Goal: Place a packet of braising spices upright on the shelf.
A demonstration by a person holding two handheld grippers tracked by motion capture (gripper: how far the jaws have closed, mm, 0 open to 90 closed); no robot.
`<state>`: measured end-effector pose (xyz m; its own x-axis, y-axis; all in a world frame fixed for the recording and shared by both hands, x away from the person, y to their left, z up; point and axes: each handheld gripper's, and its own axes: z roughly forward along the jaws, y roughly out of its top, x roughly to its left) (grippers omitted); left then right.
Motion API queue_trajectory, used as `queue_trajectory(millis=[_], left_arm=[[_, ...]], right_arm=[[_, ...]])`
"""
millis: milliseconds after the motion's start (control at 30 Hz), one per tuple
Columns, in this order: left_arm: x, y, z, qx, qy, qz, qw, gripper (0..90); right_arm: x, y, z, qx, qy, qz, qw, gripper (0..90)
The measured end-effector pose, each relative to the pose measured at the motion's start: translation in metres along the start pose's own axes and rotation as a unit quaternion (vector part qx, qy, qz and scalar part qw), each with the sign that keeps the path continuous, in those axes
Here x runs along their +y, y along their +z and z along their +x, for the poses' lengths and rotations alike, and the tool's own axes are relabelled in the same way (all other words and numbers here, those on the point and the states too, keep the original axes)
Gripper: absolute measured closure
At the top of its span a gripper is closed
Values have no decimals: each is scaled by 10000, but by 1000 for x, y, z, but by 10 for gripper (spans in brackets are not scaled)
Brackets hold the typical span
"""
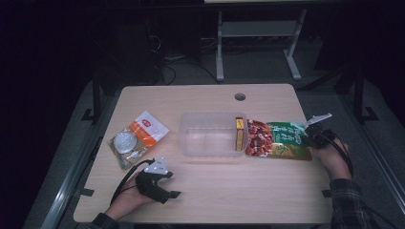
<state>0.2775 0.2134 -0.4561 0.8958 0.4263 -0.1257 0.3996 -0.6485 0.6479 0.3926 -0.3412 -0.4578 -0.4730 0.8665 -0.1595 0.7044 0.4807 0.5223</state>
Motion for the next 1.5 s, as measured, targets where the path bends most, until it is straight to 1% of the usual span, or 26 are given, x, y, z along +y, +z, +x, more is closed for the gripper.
queue_trajectory(millis=[33,67,100,133,233,267,300,400,433,467,533,633,733,767,800,833,900,933,967,1000,1067,1133,1300,1400,1467,1500], left_arm=[[0,0,0,-2,12,5,10000,211],[0,0,0,-2,12,5,10000,211],[0,0,-1,-1,22,12,10000,211],[1,-1,-2,-12,26,-2,10000,211],[1,-1,-2,-8,40,-6,10000,210],[1,-1,-2,-8,40,-6,10000,211],[2,-1,-2,-8,41,-3,10000,211],[2,0,-3,-28,66,11,10000,211],[2,0,-3,-28,66,11,10000,211],[3,1,-3,-27,62,-35,10000,211],[3,2,-3,-33,61,-67,10000,210],[4,2,-3,-36,82,-74,9999,211],[5,2,-3,-41,134,-29,9999,211],[5,2,-4,-40,111,-70,9999,210],[5,2,-4,-40,111,-70,9999,210],[5,2,-4,-40,123,-71,9999,211],[5,2,-4,-42,124,-82,9999,210],[5,2,-4,-42,124,-82,9999,211],[5,2,-4,-43,117,-87,9999,210],[5,1,-3,-44,152,-56,9999,211],[5,2,-4,-45,126,-74,9999,211],[5,2,-4,-47,140,-74,9999,211],[5,2,-3,-50,142,-75,9999,211],[5,2,-3,-52,143,-68,9999,210],[5,1,-4,-66,160,-26,9998,210],[6,1,-4,-68,158,-27,9998,211]], right_arm=[[-5,-6,8,1,-144,71,9999,900],[-5,-6,8,1,-144,71,9999,900],[-6,-7,10,-5,-216,93,9997,900],[-12,-13,17,-23,-341,150,9993,900],[-18,-20,25,19,-494,224,9985,900],[-18,-20,25,19,-494,224,9985,900],[-24,-26,31,43,-607,272,9978,900],[-30,-33,42,102,-745,318,9967,900],[-30,-33,42,102,-745,318,9967,900],[-35,-39,52,220,-852,346,9955,900],[-38,-43,60,353,-911,345,9946,900],[-40,-49,75,554,-1098,344,9918,900],[-40,-52,91,820,-1314,299,9875,900],[-39,-53,96,908,-1381,291,9858,900],[-39,-53,96,908,-1381,291,9858,900],[-36,-55,108,1097,-1502,293,9821,900],[-34,-55,117,1217,-1590,304,9793,900],[-34,-55,117,1217,-1590,304,9793,900],[-31,-56,128,1412,-1694,260,9750,900],[-30,-55,131,1471,-1729,250,9736,900],[-26,-55,139,1614,-1847,210,9692,900],[-22,-53,149,1722,-2046,142,9635,900],[-12,-52,172,1963,-2354,74,9519,900],[-6,-51,188,2112,-2575,13,9429,900],[-2,-50,199,2216,-2740,-49,9358,900],[0,-49,203,2249,-2790,-65,9336,900]])
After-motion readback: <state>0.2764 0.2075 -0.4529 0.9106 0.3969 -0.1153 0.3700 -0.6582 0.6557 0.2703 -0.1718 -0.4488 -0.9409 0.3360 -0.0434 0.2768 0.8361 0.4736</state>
